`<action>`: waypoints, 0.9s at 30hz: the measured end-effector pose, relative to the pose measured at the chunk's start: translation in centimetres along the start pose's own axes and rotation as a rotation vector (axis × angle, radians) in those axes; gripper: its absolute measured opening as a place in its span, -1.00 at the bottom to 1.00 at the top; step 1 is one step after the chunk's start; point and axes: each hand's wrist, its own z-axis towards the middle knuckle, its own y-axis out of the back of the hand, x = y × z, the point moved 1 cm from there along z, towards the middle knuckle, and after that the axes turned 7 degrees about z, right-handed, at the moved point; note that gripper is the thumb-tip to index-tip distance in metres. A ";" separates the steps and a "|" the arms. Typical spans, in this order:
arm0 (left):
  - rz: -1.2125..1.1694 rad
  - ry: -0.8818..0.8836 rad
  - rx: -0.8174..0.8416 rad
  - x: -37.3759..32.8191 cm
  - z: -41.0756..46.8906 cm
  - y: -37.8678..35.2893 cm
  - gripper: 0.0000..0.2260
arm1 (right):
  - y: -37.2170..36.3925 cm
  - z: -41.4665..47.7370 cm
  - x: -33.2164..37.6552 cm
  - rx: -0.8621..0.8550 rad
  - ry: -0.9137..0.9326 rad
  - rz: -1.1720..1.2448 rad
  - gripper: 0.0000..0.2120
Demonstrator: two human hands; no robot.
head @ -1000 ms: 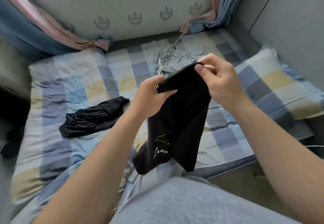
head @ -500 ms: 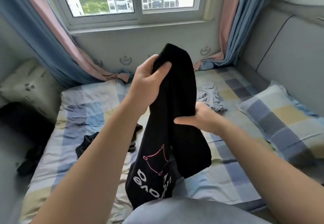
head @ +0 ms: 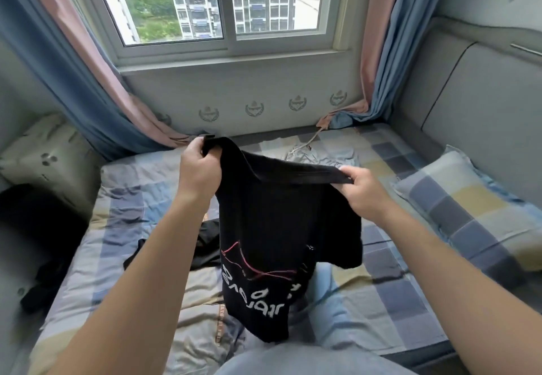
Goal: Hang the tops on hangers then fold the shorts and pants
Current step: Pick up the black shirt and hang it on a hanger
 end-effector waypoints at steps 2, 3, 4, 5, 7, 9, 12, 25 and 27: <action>0.086 -0.036 0.021 1.0 -0.8 -0.9 -0.89 | 0.5 -0.2 2.4 0.032 0.075 -0.040 -0.80; 0.129 -0.082 0.083 1.3 -1.4 -1.5 -0.91 | 0.5 -0.4 3.5 0.048 0.117 -0.066 -0.79; 0.166 -0.136 0.189 1.6 -2.1 -2.2 -0.94 | 0.4 -0.7 4.7 0.062 0.152 -0.088 -0.80; 0.209 -0.189 0.327 1.8 -2.9 -2.9 -0.93 | 0.2 -0.9 5.7 0.076 0.179 -0.096 -0.80; 0.301 -0.270 0.597 2.2 -4.6 -4.1 -0.64 | -0.2 -1.5 7.3 0.107 0.210 -0.087 -0.83; 0.289 -0.299 0.713 2.6 -5.9 -5.4 -0.59 | -0.4 -1.8 8.3 0.145 0.221 -0.083 -0.86; 0.140 -0.273 0.591 2.3 -6.8 -6.3 -0.86 | -0.5 -2.1 8.5 0.143 0.207 -0.008 -0.91; -0.160 -0.101 0.270 -1.2 -6.6 -2.1 -0.66 | -2.3 -4.9 -2.0 0.428 -0.254 0.111 -0.85; -0.197 -0.070 0.234 -1.2 -6.4 -1.1 -0.71 | -3.0 -5.6 -4.9 0.415 -0.334 0.053 -0.85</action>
